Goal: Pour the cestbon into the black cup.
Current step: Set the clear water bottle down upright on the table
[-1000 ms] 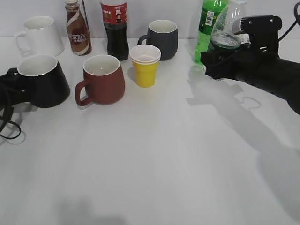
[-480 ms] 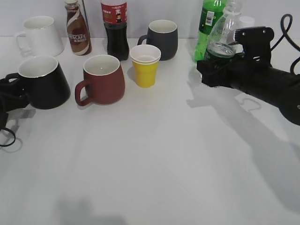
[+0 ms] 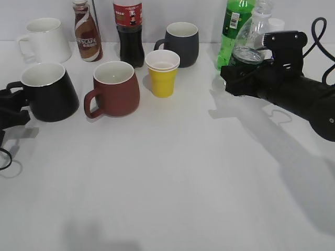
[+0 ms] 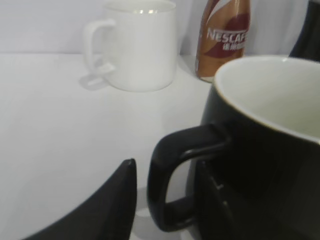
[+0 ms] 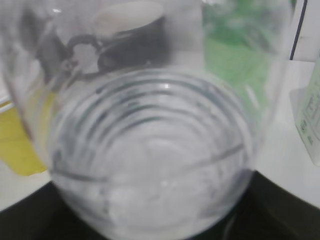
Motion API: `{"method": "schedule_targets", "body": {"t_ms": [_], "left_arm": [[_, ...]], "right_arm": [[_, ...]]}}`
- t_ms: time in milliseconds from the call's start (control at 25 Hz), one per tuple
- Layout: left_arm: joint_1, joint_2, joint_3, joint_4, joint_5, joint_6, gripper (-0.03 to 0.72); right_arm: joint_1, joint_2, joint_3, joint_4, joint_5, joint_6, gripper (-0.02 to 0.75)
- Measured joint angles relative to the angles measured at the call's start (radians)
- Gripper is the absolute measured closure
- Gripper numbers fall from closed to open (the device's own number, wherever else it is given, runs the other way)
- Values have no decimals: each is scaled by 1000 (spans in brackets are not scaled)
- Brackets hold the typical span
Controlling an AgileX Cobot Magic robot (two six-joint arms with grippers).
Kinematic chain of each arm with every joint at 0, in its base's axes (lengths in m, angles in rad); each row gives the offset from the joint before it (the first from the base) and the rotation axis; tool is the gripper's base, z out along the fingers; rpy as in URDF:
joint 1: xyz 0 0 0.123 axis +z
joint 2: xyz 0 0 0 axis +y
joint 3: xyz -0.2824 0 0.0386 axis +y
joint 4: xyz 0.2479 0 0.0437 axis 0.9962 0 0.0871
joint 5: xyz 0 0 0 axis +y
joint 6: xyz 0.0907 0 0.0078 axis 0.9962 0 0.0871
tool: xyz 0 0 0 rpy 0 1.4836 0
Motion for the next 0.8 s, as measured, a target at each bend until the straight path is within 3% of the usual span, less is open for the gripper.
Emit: {"method": "schedule_targets", "body": {"t_ms": [640,800], "left_arm": [[0,-151,135,-8,0,0,370],[0,-201,170,-6,1,0,352]], "right_arm": [[0,75,0,2,-58,-43,267],[0,122,0,-57,-109,-43,267]]}}
